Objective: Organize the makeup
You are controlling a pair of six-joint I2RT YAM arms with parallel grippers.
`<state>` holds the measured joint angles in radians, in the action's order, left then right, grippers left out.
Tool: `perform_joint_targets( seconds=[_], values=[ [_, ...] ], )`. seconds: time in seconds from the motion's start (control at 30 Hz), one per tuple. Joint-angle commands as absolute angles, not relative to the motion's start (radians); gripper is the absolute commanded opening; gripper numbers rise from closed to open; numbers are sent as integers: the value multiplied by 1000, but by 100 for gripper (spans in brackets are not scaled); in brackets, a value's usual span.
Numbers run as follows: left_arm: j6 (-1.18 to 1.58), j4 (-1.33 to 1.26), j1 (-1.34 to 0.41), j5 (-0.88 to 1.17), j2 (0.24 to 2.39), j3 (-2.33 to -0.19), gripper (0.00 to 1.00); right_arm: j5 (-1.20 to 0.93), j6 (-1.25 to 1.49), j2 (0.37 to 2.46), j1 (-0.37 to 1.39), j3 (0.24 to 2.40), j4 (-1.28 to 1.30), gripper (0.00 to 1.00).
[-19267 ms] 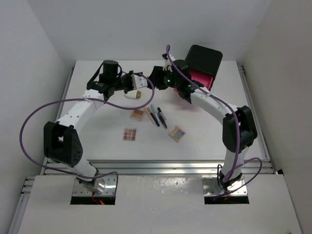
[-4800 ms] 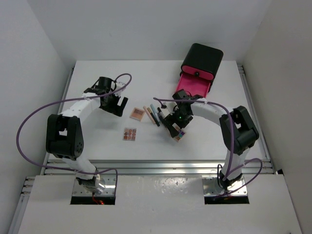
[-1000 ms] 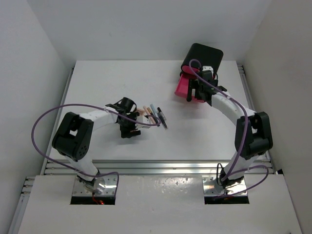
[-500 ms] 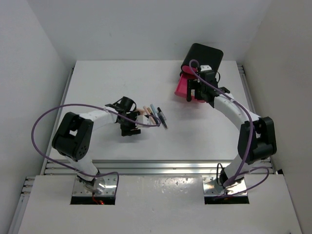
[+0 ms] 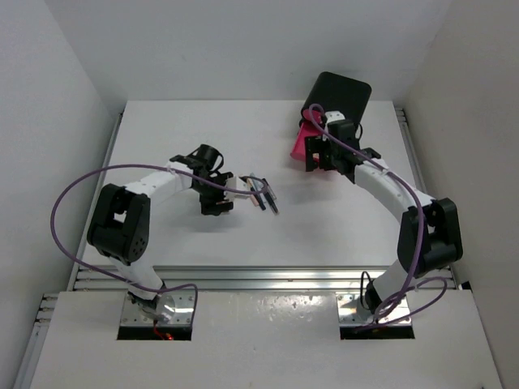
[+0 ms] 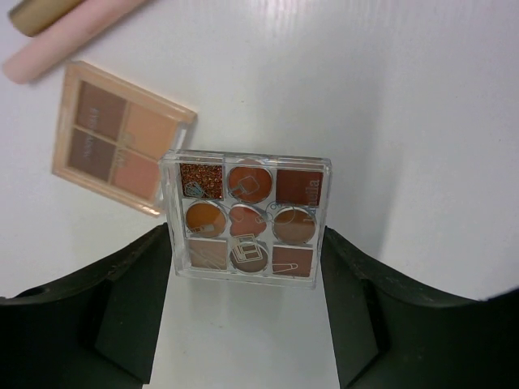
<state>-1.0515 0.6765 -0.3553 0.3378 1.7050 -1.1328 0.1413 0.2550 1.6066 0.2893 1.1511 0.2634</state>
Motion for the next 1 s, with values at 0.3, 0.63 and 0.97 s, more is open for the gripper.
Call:
perform_joint_targets(
  seconds=[0.3, 0.63, 0.97],
  values=[
    [-884, 742, -371, 408, 1703, -1486, 46, -384, 466, 1643, 414, 1282, 62, 76],
    [-893, 724, -402, 408, 1712, -1529, 46, -557, 774, 1784, 437, 1308, -187, 63],
    [-884, 695, -420, 417, 1712, -1529, 46, -635, 887, 1951, 488, 1368, -261, 57]
  ],
)
